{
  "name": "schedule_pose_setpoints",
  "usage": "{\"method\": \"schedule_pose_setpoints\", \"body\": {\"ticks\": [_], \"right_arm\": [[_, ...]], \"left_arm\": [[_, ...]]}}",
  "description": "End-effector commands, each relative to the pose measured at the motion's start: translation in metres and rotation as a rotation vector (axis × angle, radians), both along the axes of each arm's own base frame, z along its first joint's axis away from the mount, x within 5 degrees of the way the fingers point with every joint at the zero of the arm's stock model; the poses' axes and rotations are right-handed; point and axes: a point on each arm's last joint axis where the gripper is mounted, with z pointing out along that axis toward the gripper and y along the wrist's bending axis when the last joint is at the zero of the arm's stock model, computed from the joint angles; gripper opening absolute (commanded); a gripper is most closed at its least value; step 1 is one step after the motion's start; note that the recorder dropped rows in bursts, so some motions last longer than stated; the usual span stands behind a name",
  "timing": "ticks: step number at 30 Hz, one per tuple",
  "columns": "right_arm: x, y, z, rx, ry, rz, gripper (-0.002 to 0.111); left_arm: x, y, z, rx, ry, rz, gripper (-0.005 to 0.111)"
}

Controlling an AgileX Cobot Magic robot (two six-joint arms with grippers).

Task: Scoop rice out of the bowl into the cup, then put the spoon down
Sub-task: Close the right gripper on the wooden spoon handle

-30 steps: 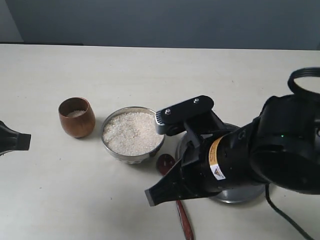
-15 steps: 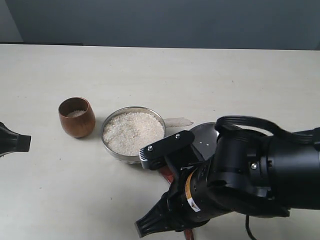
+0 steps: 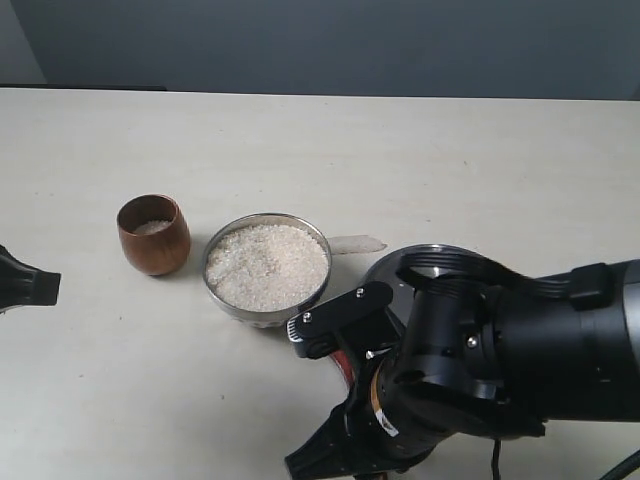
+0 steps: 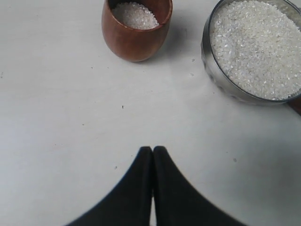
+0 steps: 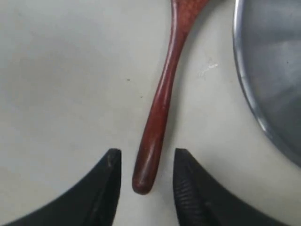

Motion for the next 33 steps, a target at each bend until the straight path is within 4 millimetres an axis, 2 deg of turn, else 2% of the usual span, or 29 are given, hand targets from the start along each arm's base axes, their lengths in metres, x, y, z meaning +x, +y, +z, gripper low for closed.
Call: {"method": "schedule_pose_setpoints", "body": {"ticks": [1,25,33], "right_arm": [[0.000,0.001,0.000,0.000,0.003,-0.005,0.037],[0.000,0.004,0.000,0.038,0.009,-0.021,0.037],[0.000,0.007,-0.025,-0.030,0.055,-0.034,0.037]], "left_arm": [[-0.001,0.000,-0.002,0.004,0.005,-0.003,0.000],[-0.001,0.000,-0.002,0.004,0.008,-0.004,0.000],[-0.001,0.000,-0.002,0.004,0.008,-0.004,0.000]]}}
